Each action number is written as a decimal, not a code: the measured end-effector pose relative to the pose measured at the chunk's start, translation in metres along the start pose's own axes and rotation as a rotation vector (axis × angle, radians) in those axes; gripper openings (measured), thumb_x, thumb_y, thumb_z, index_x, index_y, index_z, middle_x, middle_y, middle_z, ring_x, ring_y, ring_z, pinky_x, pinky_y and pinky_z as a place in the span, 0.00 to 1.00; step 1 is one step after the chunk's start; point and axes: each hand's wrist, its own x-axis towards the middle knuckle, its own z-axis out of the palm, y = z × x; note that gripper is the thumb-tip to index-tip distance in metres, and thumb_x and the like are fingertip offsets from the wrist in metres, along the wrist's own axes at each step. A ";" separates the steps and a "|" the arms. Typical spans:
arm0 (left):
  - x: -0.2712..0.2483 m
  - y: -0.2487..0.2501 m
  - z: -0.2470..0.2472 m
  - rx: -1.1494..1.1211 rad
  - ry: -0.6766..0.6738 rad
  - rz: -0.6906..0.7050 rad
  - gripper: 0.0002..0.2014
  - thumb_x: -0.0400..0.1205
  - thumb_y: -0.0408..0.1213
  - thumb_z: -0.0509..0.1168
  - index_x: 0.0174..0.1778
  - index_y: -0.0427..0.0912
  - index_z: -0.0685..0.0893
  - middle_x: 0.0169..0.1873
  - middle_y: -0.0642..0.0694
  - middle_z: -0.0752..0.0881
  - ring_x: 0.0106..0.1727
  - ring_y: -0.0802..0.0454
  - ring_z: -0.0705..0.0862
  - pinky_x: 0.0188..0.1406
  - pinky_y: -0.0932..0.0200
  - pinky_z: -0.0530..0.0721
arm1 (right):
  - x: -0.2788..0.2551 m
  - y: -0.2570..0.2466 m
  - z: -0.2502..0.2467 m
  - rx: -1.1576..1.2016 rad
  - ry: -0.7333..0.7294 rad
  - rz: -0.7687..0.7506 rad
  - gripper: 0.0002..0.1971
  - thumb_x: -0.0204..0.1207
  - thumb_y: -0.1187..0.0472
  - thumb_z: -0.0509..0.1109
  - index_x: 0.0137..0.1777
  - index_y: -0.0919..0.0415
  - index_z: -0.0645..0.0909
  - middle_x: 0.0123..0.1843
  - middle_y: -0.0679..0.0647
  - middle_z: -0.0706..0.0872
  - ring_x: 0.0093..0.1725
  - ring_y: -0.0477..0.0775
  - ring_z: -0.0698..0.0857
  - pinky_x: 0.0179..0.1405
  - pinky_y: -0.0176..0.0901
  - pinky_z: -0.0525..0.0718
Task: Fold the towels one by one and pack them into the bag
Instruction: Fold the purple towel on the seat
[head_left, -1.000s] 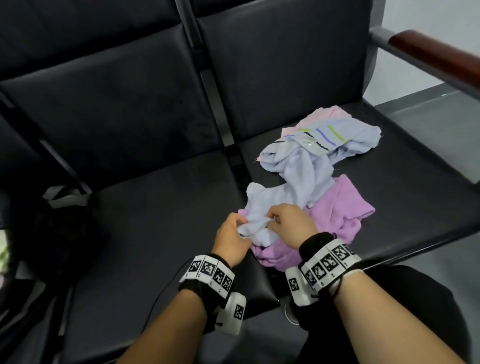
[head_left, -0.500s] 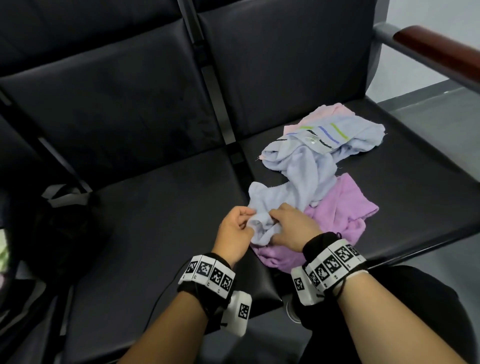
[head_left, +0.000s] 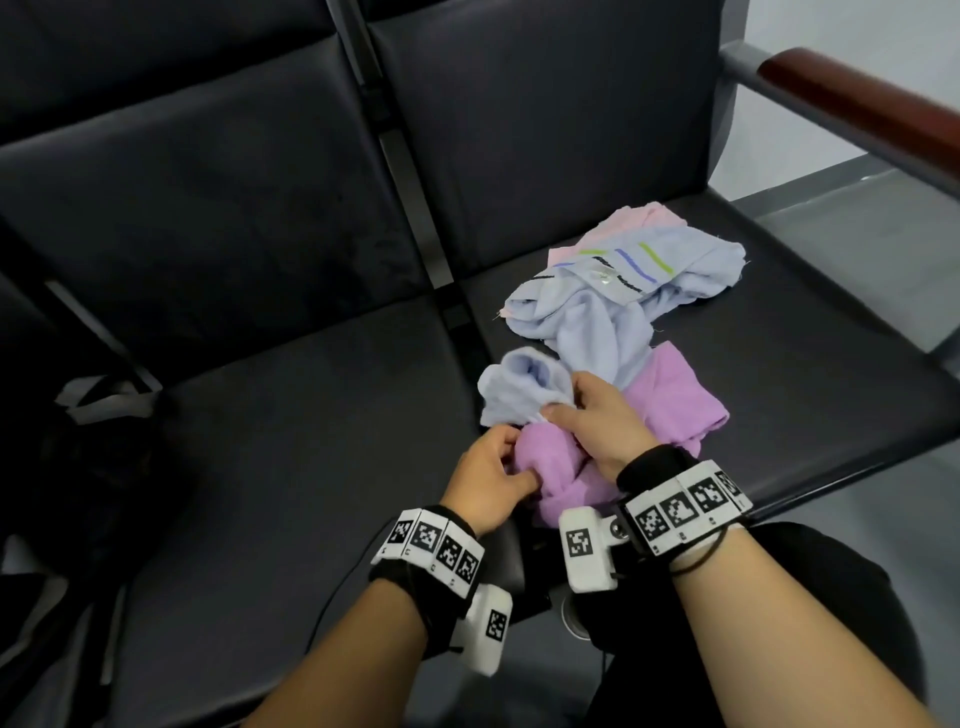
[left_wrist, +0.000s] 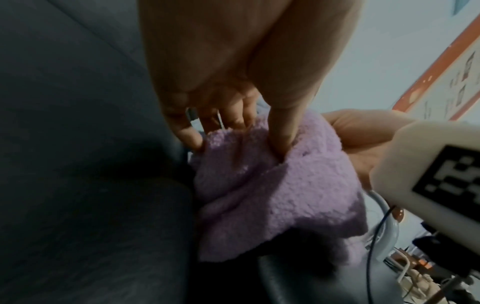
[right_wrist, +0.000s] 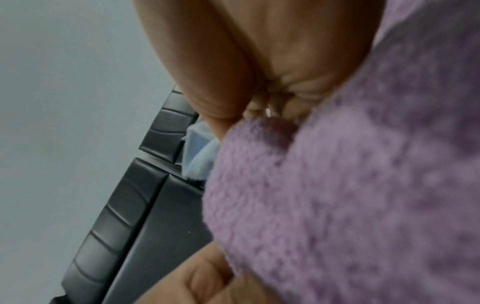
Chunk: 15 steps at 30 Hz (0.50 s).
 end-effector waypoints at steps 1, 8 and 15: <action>0.001 0.004 0.000 -0.032 -0.002 0.020 0.17 0.72 0.26 0.73 0.56 0.41 0.83 0.47 0.41 0.91 0.47 0.41 0.89 0.55 0.35 0.87 | -0.001 -0.003 -0.003 0.051 -0.009 0.004 0.09 0.76 0.67 0.74 0.54 0.64 0.79 0.47 0.61 0.85 0.46 0.53 0.82 0.49 0.48 0.84; 0.007 0.075 -0.024 -0.150 0.118 0.225 0.10 0.77 0.22 0.65 0.46 0.42 0.79 0.39 0.45 0.84 0.40 0.53 0.79 0.43 0.51 0.79 | 0.010 -0.047 -0.053 0.228 0.173 -0.125 0.07 0.75 0.68 0.75 0.46 0.72 0.83 0.42 0.65 0.87 0.40 0.63 0.85 0.45 0.62 0.85; 0.002 0.138 -0.092 -0.379 0.442 0.358 0.05 0.83 0.34 0.67 0.51 0.45 0.77 0.49 0.47 0.84 0.48 0.56 0.82 0.47 0.57 0.82 | 0.029 -0.074 -0.120 0.272 0.795 -0.273 0.05 0.67 0.63 0.69 0.35 0.53 0.83 0.33 0.44 0.83 0.33 0.42 0.78 0.39 0.42 0.80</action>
